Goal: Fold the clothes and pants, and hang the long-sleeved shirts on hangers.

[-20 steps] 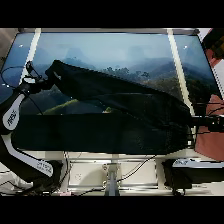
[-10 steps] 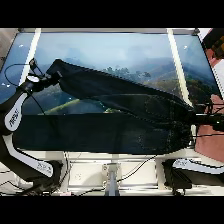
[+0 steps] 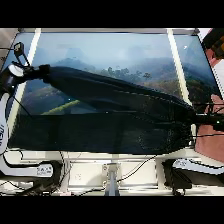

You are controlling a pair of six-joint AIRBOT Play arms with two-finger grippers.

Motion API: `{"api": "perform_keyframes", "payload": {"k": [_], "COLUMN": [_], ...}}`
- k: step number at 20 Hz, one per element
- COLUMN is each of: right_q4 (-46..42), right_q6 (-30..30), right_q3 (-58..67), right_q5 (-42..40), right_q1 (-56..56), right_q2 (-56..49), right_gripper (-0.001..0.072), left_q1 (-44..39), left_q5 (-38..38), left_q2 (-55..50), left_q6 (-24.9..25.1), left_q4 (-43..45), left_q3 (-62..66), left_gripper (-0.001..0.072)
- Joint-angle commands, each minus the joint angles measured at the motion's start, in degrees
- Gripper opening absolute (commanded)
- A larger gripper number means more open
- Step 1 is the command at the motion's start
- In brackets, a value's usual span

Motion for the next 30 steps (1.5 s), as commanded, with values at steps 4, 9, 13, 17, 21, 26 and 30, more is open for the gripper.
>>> {"api": "perform_keyframes", "payload": {"k": [4,9,13,17,21,26,30], "right_q4": [0.11,0.09,0.09,0.07,0.09,0.07,0.07], "right_q6": [-0.04,-0.04,-0.04,-0.04,-0.04,-0.04,-0.04], "right_q3": [-0.02,-0.02,-0.02,-0.04,-0.04,-0.04,-0.02], "right_q5": [0.04,0.04,0.04,0.02,0.00,0.04,-0.02], "right_q1": [-0.02,-0.02,-0.02,-0.02,-0.02,-0.02,-0.02], "right_q2": [0.04,0.04,0.04,0.04,0.04,0.04,0.04], "right_gripper": [0.0053,0.0053,0.0053,0.0053,0.0053,0.0053,0.0053], "left_q1": [-1.16,-3.21,0.26,10.01,21.99,27.96,26.75], "left_q5": [-15.54,-8.44,-8.76,-8.15,-10.45,-14.32,-7.67], "left_q2": [-4.83,-9.90,-6.91,-1.66,-3.13,-11.76,-15.37], "left_q6": [-2.99,-2.03,-2.01,-1.92,8.76,31.85,39.43], "left_q4": [15.93,15.96,17.46,14.69,-3.65,-30.93,-31.52], "left_q3": [0.04,0.04,0.04,0.04,0.00,0.00,0.04], "left_gripper": [0.0035,0.0688,0.0687,0.0684,0.0622,0.0694,0.0692]}}
